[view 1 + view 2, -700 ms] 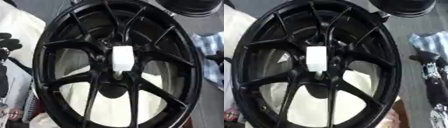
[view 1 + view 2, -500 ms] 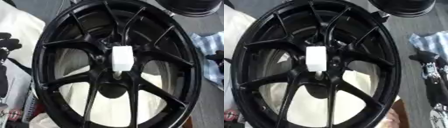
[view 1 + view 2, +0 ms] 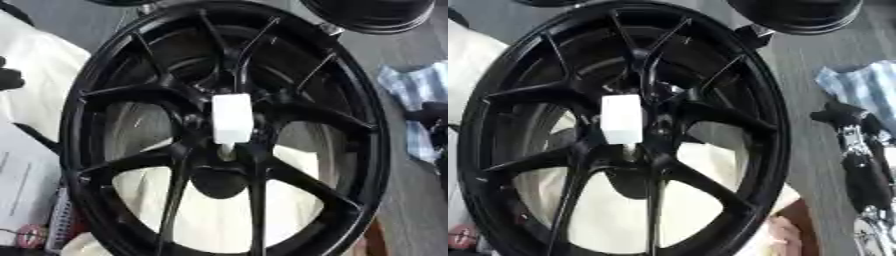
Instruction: Pull the pin out of the wheel hub.
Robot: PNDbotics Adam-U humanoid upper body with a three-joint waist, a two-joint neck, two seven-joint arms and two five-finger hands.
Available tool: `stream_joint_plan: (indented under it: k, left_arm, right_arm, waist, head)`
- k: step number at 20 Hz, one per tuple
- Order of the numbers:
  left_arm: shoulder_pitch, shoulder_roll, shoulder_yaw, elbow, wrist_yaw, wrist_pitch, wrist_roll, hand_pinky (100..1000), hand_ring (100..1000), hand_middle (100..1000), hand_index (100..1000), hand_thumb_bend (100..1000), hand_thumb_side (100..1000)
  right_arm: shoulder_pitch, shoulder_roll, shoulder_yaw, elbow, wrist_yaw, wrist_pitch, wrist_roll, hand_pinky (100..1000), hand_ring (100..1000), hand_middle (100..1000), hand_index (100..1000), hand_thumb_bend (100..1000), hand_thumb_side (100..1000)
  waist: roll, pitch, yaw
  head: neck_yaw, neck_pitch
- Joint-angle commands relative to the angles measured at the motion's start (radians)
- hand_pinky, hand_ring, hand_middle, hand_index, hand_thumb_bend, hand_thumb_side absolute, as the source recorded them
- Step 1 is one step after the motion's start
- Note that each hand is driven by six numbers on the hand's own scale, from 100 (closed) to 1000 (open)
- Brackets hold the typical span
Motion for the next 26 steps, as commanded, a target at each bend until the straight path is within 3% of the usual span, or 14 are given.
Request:
stream_joint_plan:
  k: [1, 9, 12, 13, 16, 22, 26]
  left_arm:
    - [-0.029, 0.104, -0.023, -0.021, -0.041, -0.02, 0.006, 695, 660, 646, 802, 100, 607]
    - [-0.119, 0.303, -0.057, -0.021, -0.002, -0.032, -0.024, 701, 665, 649, 800, 100, 586]
    - [-0.124, 0.327, -0.045, -0.021, 0.03, -0.031, -0.033, 701, 665, 649, 800, 100, 586]
    - [-0.129, 0.334, -0.047, -0.021, 0.032, -0.034, -0.039, 719, 675, 653, 797, 100, 517]
    - [-0.184, 0.39, -0.1, -0.021, 0.004, -0.024, -0.074, 729, 682, 656, 797, 100, 498]
    - [-0.336, 0.535, -0.232, -0.021, -0.089, 0.019, -0.168, 744, 696, 665, 795, 100, 465]
    - [-0.435, 0.553, -0.316, -0.021, -0.151, 0.048, -0.23, 756, 709, 663, 798, 100, 478]
  right_arm:
    - [0.006, -0.027, -0.009, -0.021, 0.005, 0.003, -0.005, 987, 736, 601, 709, 100, 617]
    - [0.016, -0.025, -0.006, -0.021, 0.01, 0.008, -0.006, 987, 736, 601, 709, 100, 620]
    - [0.016, -0.025, -0.006, -0.021, 0.01, 0.008, -0.006, 987, 736, 601, 709, 100, 620]
    - [0.019, -0.029, -0.003, -0.021, 0.011, 0.008, -0.004, 987, 736, 601, 709, 100, 614]
    - [0.031, -0.043, 0.005, -0.021, 0.011, 0.008, 0.004, 987, 736, 601, 709, 100, 615]
    - [0.037, -0.043, 0.011, -0.021, 0.008, 0.008, 0.012, 987, 737, 601, 709, 100, 614]
    - [0.041, -0.044, 0.012, -0.021, 0.008, 0.009, 0.015, 987, 737, 601, 709, 100, 617]
  waist:
    - [0.007, -0.03, 0.0]
    - [0.011, -0.039, -0.006]
    - [0.011, -0.04, -0.007]
    - [0.015, -0.044, -0.011]
    - [0.027, -0.057, -0.032]
    - [0.021, -0.064, -0.047]
    - [0.023, -0.065, -0.049]
  head:
    - [0.006, 0.01]
    - [0.009, 0.015]
    - [0.01, 0.015]
    - [0.009, 0.017]
    - [0.013, 0.024]
    - [0.023, 0.021]
    - [0.023, 0.019]
